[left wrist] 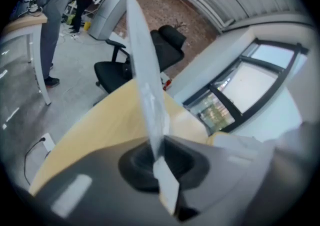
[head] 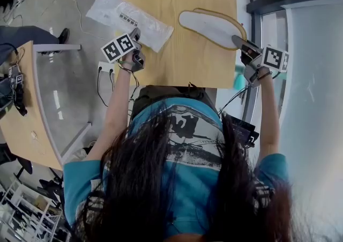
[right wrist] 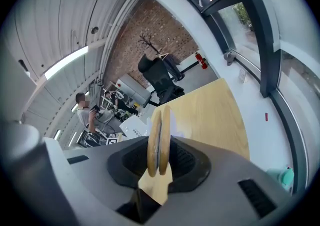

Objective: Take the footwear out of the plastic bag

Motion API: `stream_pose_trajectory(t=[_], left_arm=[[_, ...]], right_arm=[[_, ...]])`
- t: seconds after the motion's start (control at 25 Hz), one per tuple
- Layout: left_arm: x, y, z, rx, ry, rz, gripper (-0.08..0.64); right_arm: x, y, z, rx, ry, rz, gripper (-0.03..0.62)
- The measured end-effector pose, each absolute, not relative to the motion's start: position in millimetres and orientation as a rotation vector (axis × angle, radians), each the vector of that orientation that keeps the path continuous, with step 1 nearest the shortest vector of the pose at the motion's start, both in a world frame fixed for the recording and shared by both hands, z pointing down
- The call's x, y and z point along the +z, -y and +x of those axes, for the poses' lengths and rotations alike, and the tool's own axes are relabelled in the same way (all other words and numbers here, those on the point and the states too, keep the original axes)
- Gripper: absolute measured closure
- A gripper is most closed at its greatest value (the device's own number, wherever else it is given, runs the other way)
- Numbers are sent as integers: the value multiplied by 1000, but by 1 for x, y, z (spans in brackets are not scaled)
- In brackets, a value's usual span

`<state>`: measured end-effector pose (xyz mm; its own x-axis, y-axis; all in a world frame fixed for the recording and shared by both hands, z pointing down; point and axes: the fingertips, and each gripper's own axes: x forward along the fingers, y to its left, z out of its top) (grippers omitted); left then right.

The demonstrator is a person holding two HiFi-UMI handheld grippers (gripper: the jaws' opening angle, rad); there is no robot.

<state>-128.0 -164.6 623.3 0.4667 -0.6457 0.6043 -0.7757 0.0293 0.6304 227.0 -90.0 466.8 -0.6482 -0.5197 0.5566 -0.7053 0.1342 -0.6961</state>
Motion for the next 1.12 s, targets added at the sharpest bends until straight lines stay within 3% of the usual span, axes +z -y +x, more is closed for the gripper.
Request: stream_pose_trajectory(t=[0.56, 0.96, 1.04, 1.12], left_arm=[[652, 207, -32, 151, 1003, 1651, 558], [672, 244, -6, 159, 994, 1559, 553], [675, 245, -4, 197, 993, 1573, 528], [677, 242, 0, 234, 967, 1590, 441]], right_arm=[[453, 102, 264, 1626, 2266, 1381, 502], [463, 91, 281, 1682, 2200, 1452, 502], [467, 90, 284, 1683, 2190, 1458, 502], [467, 90, 283, 1677, 2199, 1449, 502]])
